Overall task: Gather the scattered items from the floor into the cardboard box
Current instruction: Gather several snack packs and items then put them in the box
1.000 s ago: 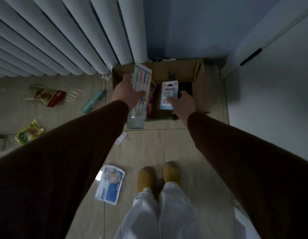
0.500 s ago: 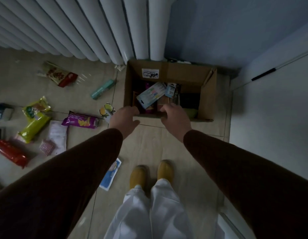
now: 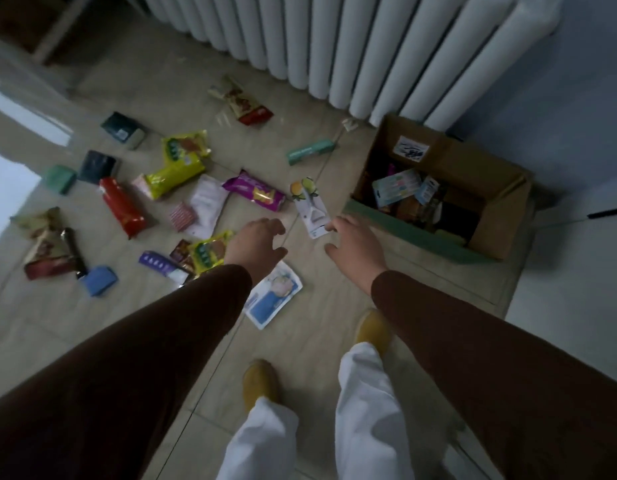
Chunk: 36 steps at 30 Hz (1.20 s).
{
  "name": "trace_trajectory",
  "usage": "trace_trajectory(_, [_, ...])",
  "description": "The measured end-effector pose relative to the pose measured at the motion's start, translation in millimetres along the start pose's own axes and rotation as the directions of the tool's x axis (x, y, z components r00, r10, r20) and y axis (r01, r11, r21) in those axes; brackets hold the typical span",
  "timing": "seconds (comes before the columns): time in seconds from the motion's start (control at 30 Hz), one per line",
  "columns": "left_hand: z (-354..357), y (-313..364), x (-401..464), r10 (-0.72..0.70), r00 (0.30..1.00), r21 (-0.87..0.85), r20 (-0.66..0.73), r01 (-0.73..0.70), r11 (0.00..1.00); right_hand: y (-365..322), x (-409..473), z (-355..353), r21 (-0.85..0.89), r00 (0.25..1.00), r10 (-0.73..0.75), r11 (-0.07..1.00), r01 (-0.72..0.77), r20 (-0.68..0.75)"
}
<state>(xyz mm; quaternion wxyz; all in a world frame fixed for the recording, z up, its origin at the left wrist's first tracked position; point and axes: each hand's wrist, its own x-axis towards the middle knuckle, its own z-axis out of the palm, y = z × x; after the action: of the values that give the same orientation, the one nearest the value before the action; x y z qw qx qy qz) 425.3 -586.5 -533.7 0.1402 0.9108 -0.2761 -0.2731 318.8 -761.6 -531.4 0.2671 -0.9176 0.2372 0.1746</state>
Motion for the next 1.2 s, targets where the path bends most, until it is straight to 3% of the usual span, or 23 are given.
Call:
trace_trajectory(0.23, [-23,-117,-96,-0.165,0.985,-0.057,-0.054,0.162,0.985,-118,-25,64,-0.070,0.987,-0.137,0.987,0.143,0.082])
trace_trajectory(0.57, [-28,-262,-199,-0.429,0.897,-0.197,-0.107,0.404,0.893,-263,-37,152,-0.153,0.930,-0.306,0.928,0.339,0.206])
trace_trajectory(0.73, [-46,-348,-241,-0.455,0.884,-0.268,-0.111,0.414,0.870,-348,-44,207,-0.183,0.906,-0.336,0.904,0.387,0.257])
trace_trajectory(1.2, [-131,-573,-288,-0.460,0.885,-0.192,-0.074,0.440,0.877,-561,-19,316,-0.145,0.911,-0.331,0.917,0.373,0.247])
